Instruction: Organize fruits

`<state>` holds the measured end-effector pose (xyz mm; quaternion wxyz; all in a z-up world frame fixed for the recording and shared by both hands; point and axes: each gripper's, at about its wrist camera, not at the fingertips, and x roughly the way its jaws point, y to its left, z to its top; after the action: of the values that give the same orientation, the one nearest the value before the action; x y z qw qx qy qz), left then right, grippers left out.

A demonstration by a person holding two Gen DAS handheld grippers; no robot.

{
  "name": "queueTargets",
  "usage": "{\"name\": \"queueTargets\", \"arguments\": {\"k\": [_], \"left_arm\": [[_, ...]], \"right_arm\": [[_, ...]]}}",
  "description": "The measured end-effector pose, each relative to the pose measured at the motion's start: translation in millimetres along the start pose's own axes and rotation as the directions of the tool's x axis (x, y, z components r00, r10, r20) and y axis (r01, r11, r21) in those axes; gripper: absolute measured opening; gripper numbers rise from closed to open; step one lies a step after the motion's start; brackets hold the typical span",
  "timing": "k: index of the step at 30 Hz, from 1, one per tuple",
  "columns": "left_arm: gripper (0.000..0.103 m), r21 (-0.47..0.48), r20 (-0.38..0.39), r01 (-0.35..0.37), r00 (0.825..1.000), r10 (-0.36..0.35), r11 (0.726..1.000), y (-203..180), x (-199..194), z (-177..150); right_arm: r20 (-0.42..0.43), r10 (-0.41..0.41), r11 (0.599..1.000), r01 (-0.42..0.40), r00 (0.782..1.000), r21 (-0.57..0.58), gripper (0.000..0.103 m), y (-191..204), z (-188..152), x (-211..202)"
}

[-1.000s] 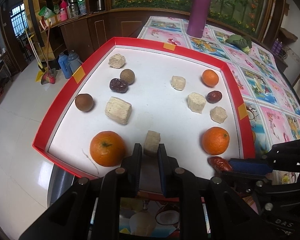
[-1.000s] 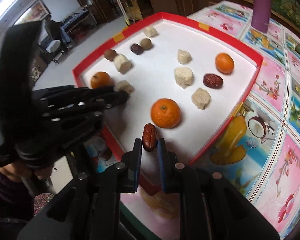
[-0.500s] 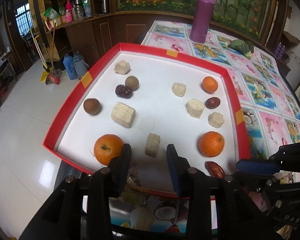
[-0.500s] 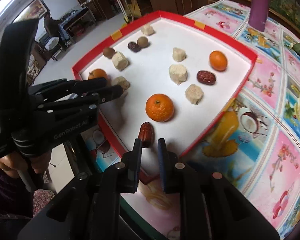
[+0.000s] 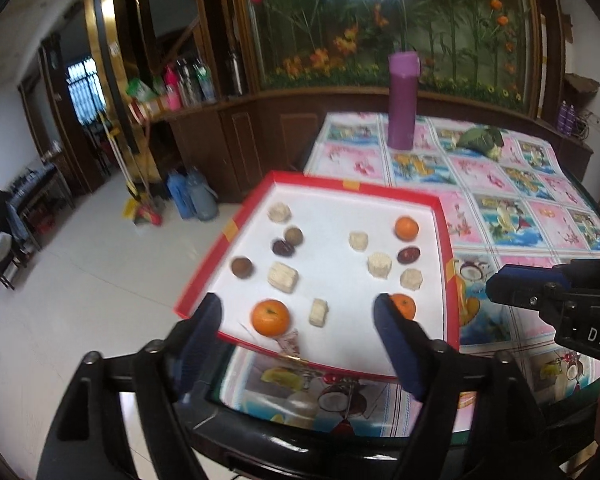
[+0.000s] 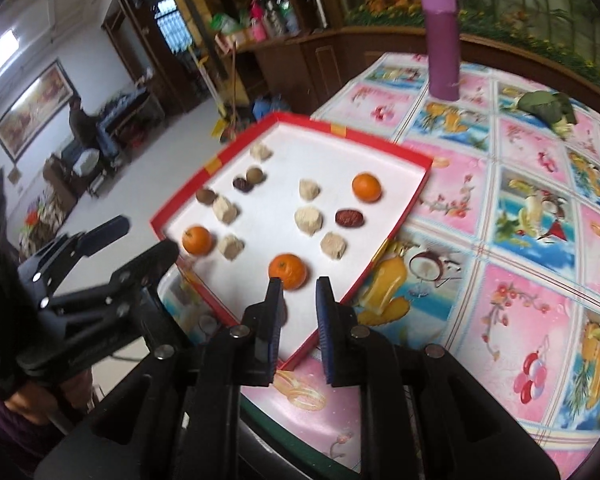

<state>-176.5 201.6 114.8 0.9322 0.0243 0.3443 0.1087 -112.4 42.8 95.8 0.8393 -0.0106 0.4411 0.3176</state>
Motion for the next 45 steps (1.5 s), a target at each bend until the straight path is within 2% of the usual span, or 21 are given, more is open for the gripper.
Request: {"name": "queueTargets", "arguments": {"k": [4, 6, 8, 10, 12, 17, 20, 25, 28, 33, 45], "left_arm": [[0.083, 0.006, 0.057, -0.051, 0.997, 0.051, 0.999, -1.3, -21.4, 2.3], [0.084, 0.006, 0.073, -0.065, 0.995, 0.064, 0.998, -1.8, -30.3, 1.5], [0.084, -0.005, 0.086, -0.074, 0.994, 0.075, 0.997, 0.2, -39.3, -0.1], [0.086, -0.021, 0.094, -0.09, 0.991, 0.092, 0.996, 2.7, -45.6, -0.5], [0.091, -0.038, 0.104, -0.098, 0.989, 0.101, 0.995, 5.2, -51.7, -1.6], [0.092, -0.088, 0.14, -0.116, 0.982, 0.127, 0.989, 14.5, -66.1, -1.0], [0.103, -0.102, 0.161, -0.136, 0.975, 0.151, 0.986, 18.7, -71.5, -0.4], [0.103, -0.104, 0.206, -0.205, 0.953, 0.223, 0.973, 21.7, -76.2, 0.4], [0.103, -0.101, 0.194, -0.184, 0.96, 0.2, 0.978, 24.6, -74.8, 1.6], [0.103, -0.103, 0.186, -0.191, 0.961, 0.207, 0.976, 27.4, -70.9, 2.1], [0.103, -0.111, 0.119, -0.177, 0.975, 0.19, 0.978, 34.8, -47.2, 3.9]], "right_arm": [[0.053, -0.017, 1.0, 0.018, 0.998, -0.013, 0.023, 10.3, -2.1, -16.9], [0.086, -0.019, 1.0, 0.021, 0.996, -0.015, 0.036, 16.4, -3.1, -26.4], [0.129, -0.02, 1.0, 0.021, 0.991, -0.006, 0.062, 20.4, -5.3, -37.0], [0.188, -0.026, 1.0, 0.025, 0.982, 0.003, 0.072, 24.1, -7.9, -48.7], [0.232, -0.036, 0.999, 0.037, 0.972, 0.0, 0.075, 28.9, -9.3, -58.3], [0.301, -0.053, 0.998, 0.058, 0.952, -0.006, 0.086, 37.5, -13.3, -72.5], [0.313, -0.064, 0.998, 0.07, 0.947, -0.007, 0.087, 38.7, -14.5, -73.0], [0.306, -0.051, 0.999, 0.052, 0.951, 0.006, 0.088, 38.4, -15.7, -69.7], [0.295, -0.047, 0.999, 0.048, 0.954, 0.002, 0.088, 39.9, -15.3, -65.1], [0.293, -0.034, 0.999, 0.039, 0.956, -0.012, 0.088, 45.1, -14.6, -58.3], [0.274, -0.047, 0.999, 0.053, 0.961, -0.013, 0.088, 44.7, -8.4, -38.5]]}}
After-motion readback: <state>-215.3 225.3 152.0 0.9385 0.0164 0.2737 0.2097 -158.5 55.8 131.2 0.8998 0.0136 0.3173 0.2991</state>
